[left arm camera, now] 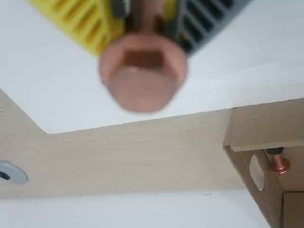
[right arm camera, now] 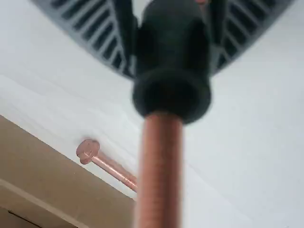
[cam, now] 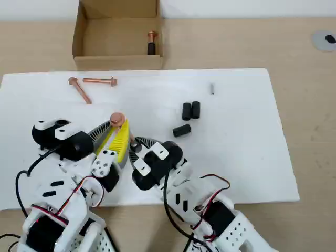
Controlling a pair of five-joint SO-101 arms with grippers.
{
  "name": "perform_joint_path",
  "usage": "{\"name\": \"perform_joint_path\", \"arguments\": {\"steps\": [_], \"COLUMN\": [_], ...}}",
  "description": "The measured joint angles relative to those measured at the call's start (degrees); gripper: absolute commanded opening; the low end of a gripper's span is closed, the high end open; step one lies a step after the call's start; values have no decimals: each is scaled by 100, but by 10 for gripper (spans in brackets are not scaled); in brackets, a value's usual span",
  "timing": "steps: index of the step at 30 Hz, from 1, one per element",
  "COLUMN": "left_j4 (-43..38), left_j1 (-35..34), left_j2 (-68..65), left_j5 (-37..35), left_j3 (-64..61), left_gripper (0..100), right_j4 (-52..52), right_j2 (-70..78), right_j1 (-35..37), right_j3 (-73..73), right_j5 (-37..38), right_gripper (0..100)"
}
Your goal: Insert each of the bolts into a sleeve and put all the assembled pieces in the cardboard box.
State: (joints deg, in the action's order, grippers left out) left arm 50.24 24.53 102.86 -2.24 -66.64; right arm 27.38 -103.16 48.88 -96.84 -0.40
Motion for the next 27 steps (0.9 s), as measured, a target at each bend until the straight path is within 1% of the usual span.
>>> {"name": "perform_joint_path", "arguments": {"steps": [6, 8, 10, 23, 27], "left_j4": [26, 53, 53, 202, 246], "left_j1": [-9, 105, 237, 255, 255], "left_j2": [0, 0, -35, -9, -35], "left_j5": [-176, -220, -185, -176, 35], "left_j3": [9, 62, 79, 132, 123], "left_gripper": [7, 7, 7, 6, 6], "right_j4": [0, 0, -9, -9, -9], "right_j2": [0, 0, -9, -9, -9], "right_j1": [-18, -18, -26, -26, -26], "right_j3": [0, 0, 0, 0, 0], "right_j5": [0, 0, -9, 0, 0], "right_gripper": [9, 9, 9, 9, 9]}}
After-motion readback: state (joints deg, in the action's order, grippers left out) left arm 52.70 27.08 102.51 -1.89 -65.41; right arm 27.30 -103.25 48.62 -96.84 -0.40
